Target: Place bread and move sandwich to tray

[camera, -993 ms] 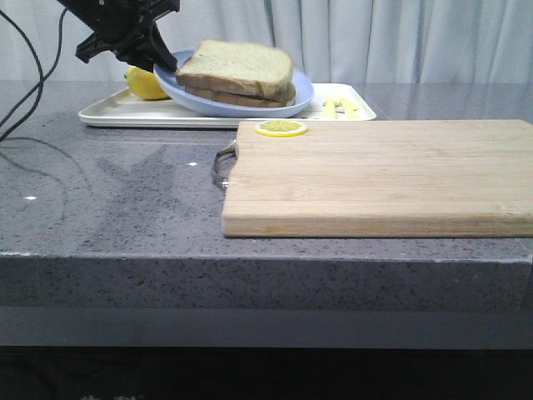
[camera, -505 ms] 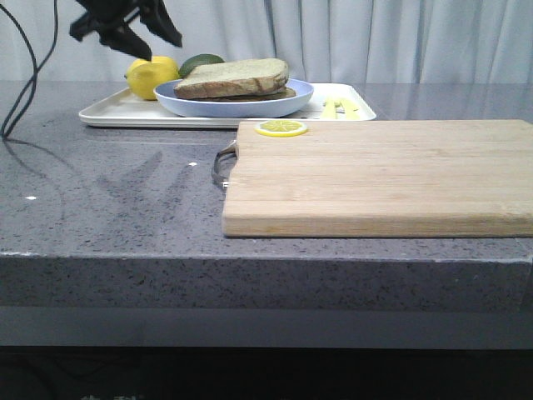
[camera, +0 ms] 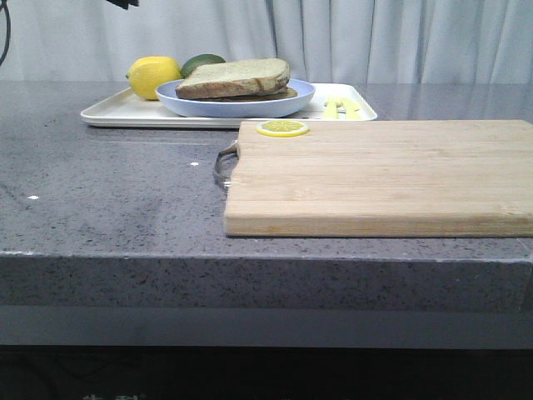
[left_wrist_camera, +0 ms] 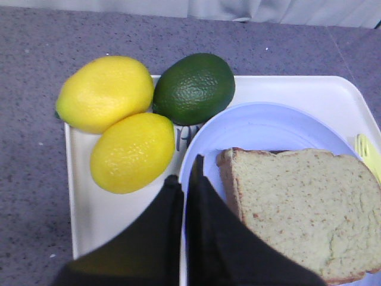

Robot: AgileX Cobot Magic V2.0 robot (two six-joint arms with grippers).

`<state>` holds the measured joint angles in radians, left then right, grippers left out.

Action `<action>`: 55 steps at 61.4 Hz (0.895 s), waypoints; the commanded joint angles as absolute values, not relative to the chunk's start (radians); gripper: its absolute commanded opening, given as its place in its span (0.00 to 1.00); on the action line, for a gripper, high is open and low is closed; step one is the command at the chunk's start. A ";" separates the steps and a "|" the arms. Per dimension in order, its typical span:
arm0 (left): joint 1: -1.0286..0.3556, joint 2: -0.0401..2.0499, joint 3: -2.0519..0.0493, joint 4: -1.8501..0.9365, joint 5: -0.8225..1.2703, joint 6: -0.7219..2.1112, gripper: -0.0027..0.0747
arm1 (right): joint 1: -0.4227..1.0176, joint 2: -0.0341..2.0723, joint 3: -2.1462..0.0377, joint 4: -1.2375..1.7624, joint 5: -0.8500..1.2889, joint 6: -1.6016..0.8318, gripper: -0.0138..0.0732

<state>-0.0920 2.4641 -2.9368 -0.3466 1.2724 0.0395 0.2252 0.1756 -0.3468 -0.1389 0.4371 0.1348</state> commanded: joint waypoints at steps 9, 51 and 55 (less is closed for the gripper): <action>-0.146 2.275 -3.047 0.055 1.255 -0.036 0.01 | 0.221 0.185 -0.371 -0.148 0.349 0.135 0.09; -0.292 1.911 -2.382 0.308 1.255 -0.037 0.01 | 0.221 0.185 -0.371 -0.148 0.352 0.135 0.09; -0.281 1.857 -2.270 0.312 1.253 -0.048 0.01 | 0.221 0.185 -0.371 -0.148 0.351 0.135 0.09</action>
<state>-0.2875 1.9846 -2.3575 0.2765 1.2766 -0.0388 0.2252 0.1756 -0.3468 -0.1389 0.4371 0.1348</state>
